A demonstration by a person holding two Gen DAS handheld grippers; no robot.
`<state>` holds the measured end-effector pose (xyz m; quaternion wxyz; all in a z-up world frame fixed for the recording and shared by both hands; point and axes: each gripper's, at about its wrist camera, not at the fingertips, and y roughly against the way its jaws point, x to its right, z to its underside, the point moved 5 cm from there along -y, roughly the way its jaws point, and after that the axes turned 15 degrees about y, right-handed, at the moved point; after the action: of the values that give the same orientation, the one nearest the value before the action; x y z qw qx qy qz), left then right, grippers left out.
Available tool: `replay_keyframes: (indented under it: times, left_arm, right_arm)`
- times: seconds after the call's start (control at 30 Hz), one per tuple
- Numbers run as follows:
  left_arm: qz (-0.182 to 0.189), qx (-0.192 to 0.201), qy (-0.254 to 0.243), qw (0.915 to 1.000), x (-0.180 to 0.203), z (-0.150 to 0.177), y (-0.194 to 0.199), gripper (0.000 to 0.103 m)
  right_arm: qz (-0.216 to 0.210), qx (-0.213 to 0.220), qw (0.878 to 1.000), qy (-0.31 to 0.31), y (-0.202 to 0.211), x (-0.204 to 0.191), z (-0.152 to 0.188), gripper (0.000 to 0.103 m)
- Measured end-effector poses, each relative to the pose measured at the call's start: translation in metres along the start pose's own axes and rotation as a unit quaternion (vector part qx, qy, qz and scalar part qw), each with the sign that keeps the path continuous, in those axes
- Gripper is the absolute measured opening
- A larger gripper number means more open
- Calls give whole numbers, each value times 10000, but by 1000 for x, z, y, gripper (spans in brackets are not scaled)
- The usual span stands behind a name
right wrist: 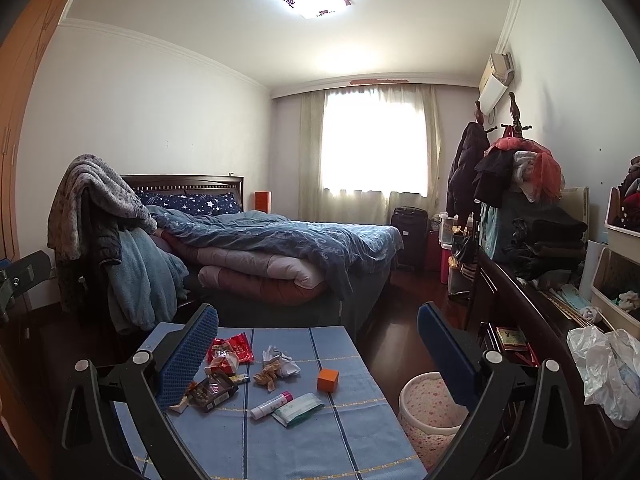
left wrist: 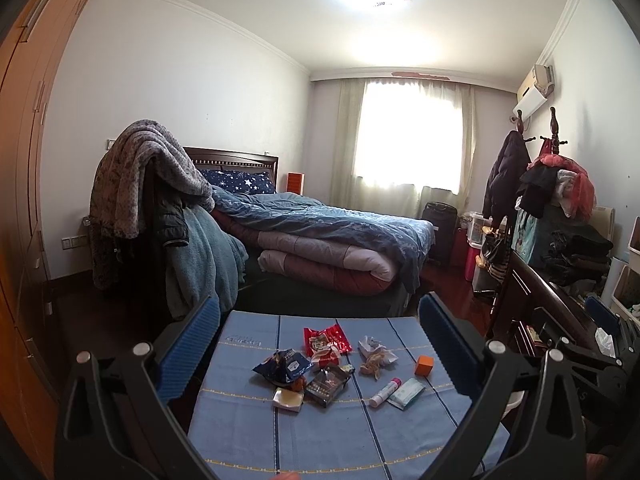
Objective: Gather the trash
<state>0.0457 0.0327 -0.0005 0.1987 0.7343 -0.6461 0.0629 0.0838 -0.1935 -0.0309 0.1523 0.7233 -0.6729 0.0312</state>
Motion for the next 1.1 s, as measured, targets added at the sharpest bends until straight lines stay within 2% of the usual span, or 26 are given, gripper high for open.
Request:
replay_keyframes:
  times: [0.6, 1.1]
  left_arm:
    - [-17, -14, -22, 10000, 1, 3, -1, 100]
    - [6, -15, -46, 10000, 5, 7, -3, 100]
  right_arm:
    - [-31, -99, 9999, 10, -4, 0, 13, 99]
    - [-17, -125, 9999, 9, -7, -2, 11, 99]
